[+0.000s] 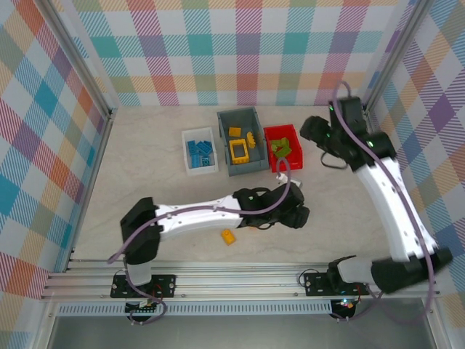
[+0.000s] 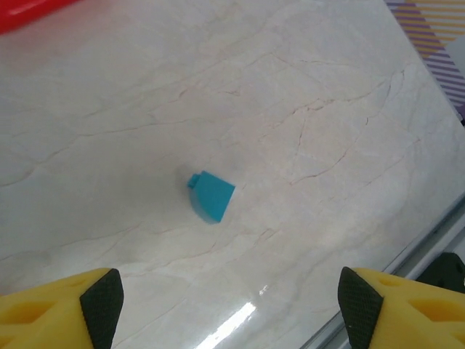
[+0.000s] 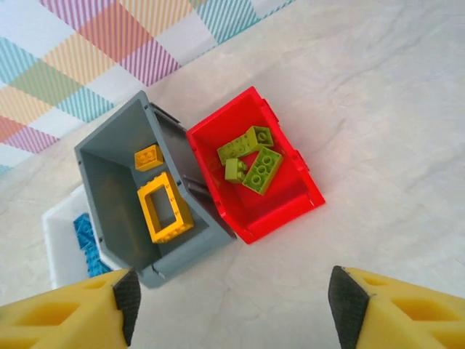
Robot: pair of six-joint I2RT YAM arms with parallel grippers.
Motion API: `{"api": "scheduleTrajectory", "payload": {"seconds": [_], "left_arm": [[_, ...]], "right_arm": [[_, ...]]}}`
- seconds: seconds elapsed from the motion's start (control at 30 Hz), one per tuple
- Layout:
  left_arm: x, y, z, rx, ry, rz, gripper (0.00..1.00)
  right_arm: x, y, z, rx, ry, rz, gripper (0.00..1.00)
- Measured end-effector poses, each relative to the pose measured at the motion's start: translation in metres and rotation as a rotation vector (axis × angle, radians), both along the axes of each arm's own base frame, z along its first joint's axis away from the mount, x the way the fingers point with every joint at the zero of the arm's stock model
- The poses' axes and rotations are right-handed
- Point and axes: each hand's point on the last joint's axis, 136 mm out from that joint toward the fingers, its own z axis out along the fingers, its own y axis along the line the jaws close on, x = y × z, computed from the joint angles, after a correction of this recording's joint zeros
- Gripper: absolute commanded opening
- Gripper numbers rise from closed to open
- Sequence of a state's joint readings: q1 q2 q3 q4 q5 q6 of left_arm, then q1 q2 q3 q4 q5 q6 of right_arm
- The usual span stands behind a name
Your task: Sort the legos into containers by color
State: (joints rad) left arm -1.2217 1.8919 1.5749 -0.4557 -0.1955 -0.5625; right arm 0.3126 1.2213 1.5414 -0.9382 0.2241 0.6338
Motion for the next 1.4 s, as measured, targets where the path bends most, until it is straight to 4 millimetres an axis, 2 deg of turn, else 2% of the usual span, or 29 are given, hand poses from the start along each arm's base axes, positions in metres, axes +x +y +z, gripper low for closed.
{"api": "scheduleTrajectory", "payload": {"seconds": [0.17, 0.33, 0.43, 0.63, 0.9, 1.13, 1.27, 1.4], "left_arm": [[0.009, -0.035, -0.039, 0.067, 0.053, -0.011, 0.82], [0.017, -0.047, -0.073, 0.166, 0.066, -0.039, 0.84], [0.020, -0.049, -0.090, 0.217, 0.069, -0.070, 0.84], [0.024, -0.045, -0.118, 0.311, 0.044, -0.164, 0.84], [0.024, -0.048, -0.127, 0.359, -0.008, -0.314, 0.78], [0.026, -0.052, -0.135, 0.392, -0.043, -0.383, 0.59], [0.029, -0.055, -0.135, 0.397, -0.063, -0.390, 0.44], [0.032, -0.057, -0.134, 0.388, -0.078, -0.387, 0.37]], "right_arm": [[-0.075, -0.021, 0.012, -0.003, -0.084, 0.044, 0.79], [-0.123, -0.031, 0.027, 0.023, -0.159, 0.075, 0.78], [-0.137, -0.035, 0.026, 0.026, -0.154, 0.082, 0.78], [-0.144, -0.035, 0.016, 0.020, -0.108, 0.091, 0.78], [-0.145, -0.033, 0.014, 0.025, -0.095, 0.100, 0.78], [-0.144, -0.032, 0.011, 0.026, -0.086, 0.101, 0.77], [-0.143, -0.031, 0.002, 0.028, -0.061, 0.104, 0.76], [-0.143, -0.031, 0.001, 0.031, -0.058, 0.102, 0.76]]}}
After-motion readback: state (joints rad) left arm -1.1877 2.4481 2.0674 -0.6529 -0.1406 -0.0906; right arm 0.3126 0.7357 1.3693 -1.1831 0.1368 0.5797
